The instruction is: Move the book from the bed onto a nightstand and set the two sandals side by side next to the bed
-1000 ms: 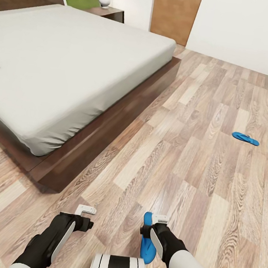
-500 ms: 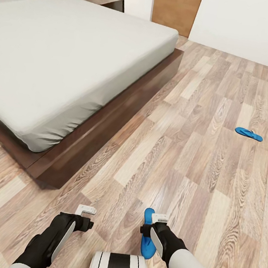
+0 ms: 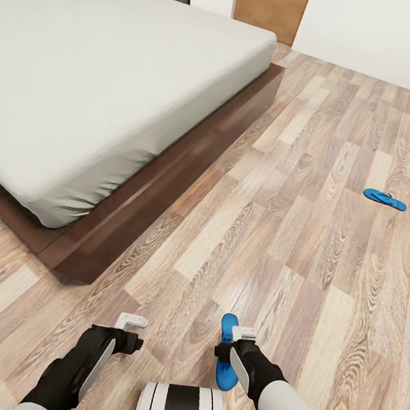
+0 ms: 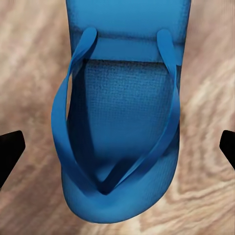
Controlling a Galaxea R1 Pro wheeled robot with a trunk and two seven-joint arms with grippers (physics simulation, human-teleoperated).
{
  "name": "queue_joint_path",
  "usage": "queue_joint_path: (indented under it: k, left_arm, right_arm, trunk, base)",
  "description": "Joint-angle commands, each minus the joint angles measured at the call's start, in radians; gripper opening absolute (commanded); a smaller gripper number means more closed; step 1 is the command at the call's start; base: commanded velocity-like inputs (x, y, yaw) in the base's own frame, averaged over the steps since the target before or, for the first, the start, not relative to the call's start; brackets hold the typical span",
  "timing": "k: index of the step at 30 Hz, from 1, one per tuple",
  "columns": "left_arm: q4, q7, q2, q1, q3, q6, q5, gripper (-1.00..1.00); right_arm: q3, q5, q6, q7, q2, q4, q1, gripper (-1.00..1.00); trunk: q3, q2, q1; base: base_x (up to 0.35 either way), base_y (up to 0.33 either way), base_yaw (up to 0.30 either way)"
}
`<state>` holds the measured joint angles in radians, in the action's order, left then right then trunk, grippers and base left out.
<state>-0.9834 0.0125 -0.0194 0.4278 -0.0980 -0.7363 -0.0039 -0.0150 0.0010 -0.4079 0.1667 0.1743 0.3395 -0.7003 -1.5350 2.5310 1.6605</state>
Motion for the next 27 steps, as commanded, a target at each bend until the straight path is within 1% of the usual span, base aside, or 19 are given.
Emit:
queue_joint_path:
  k: [1,10,13,22,27]
  left_arm:
    - [-0.001,0.001,0.0,0.0,0.0,-0.004,-0.001,1.0]
    - [-0.001,0.001,0.0,0.0,-0.001,-0.003,-0.001,1.0]
    - [-0.001,0.001,0.0,0.0,-0.011,-0.002,-0.001,1.0]
    - [-0.001,0.001,0.001,0.0,-0.037,-0.001,-0.001,1.0]
    - [-0.001,0.001,0.001,0.0,-0.041,-0.001,-0.001,1.0]
  right_arm:
    - [-0.002,0.0,-0.006,0.004,0.0,0.002,-0.001,1.0]
    - [-0.002,0.0,-0.007,0.004,0.0,0.002,-0.012,1.0]
    - [-0.002,0.0,-0.008,0.004,0.0,0.002,-0.02,1.0]
    - [-0.002,0.0,-0.021,0.004,0.0,0.003,-0.034,1.0]
    - [-0.002,0.0,-0.029,0.004,0.0,0.003,-0.037,1.0]
  trunk:
    - [-0.001,0.0,0.0]
    - [-0.001,0.0,0.0]
    - [-0.001,0.0,0.0]
    - [-0.035,0.002,0.004]
    - [-0.035,0.002,0.004]
  base:
    - [0.0,0.0,0.0]
    - [0.0,0.0,0.0]
    - [0.0,0.0,0.0]
    - [0.0,0.0,0.0]
    - [0.0,0.0,0.0]
